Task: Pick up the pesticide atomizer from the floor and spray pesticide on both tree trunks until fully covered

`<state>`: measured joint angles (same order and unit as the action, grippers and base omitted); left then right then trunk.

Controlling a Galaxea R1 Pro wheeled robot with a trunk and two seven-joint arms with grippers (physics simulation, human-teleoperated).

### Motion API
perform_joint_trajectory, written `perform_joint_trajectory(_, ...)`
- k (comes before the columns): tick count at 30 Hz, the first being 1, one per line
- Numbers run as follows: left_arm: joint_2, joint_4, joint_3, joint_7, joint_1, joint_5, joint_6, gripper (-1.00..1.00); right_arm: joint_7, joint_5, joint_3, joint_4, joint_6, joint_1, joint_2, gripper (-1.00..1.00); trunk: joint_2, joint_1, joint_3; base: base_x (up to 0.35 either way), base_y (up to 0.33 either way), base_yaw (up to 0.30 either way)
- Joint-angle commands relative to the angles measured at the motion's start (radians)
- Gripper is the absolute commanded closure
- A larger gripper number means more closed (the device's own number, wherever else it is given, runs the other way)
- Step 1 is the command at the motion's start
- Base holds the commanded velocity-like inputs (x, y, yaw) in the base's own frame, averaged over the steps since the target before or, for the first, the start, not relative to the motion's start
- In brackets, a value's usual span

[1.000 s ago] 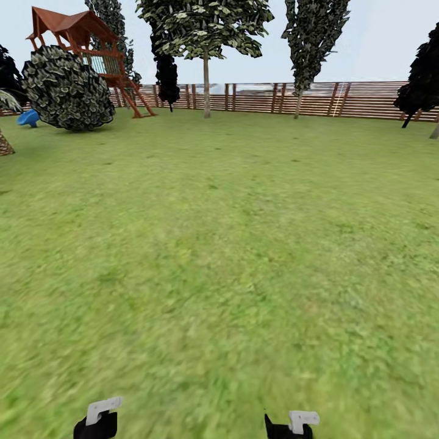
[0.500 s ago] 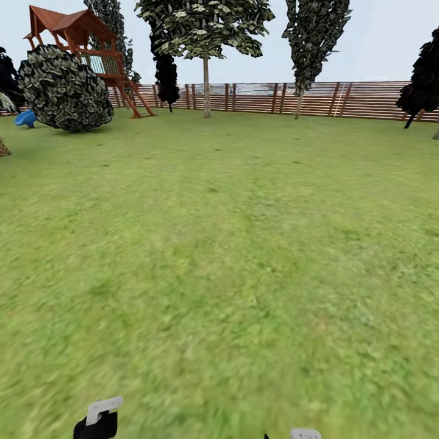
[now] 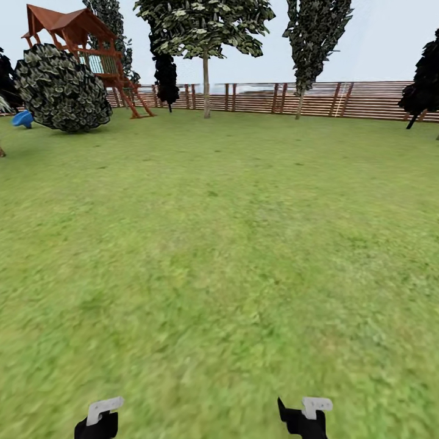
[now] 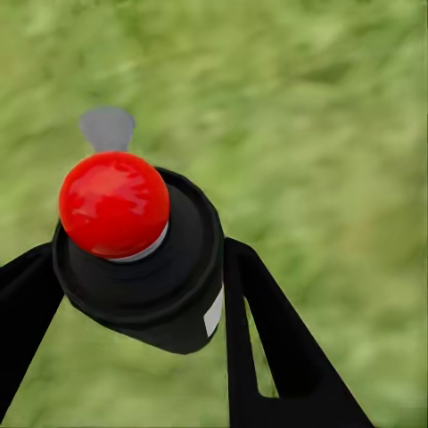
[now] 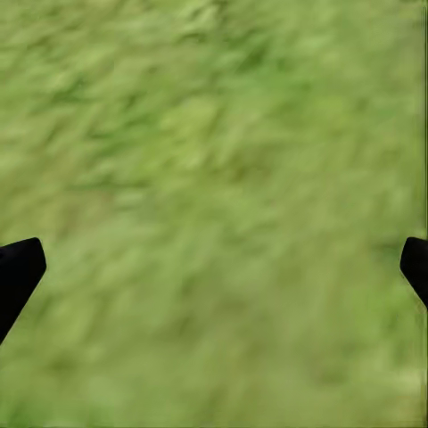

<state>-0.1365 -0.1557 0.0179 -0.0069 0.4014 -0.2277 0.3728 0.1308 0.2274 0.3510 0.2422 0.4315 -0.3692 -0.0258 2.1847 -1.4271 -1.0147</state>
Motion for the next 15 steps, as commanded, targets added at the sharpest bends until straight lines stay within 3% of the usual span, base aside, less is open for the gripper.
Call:
perform_joint_trajectory(1, 0.0, 0.001, 0.002, -0.001, 0.001, -0.005, 0.003, 1.0, 0.005, 0.007, 0.008, 0.0, 0.002, 0.0, 0.0, -1.0, 0.0, 0.0, -0.001, 0.322, 0.0, 0.0)
perform_joint_trajectory(7, 0.0, 0.004, 0.002, -0.001, 0.001, -0.005, 0.003, 1.0, 0.005, 0.007, 0.008, 0.002, 0.002, 0.0, 0.002, -1.0, 0.0, 0.0, -0.001, 0.336, 0.0, 0.0)
perform_joint_trajectory(15, 0.0, 0.011, 0.002, -0.001, 0.001, -0.005, 0.003, 1.0, 0.004, 0.006, 0.008, 0.0, 0.003, 0.0, 0.03, -1.0, 0.0, 0.0, -0.001, 0.339, 0.0, 0.0)
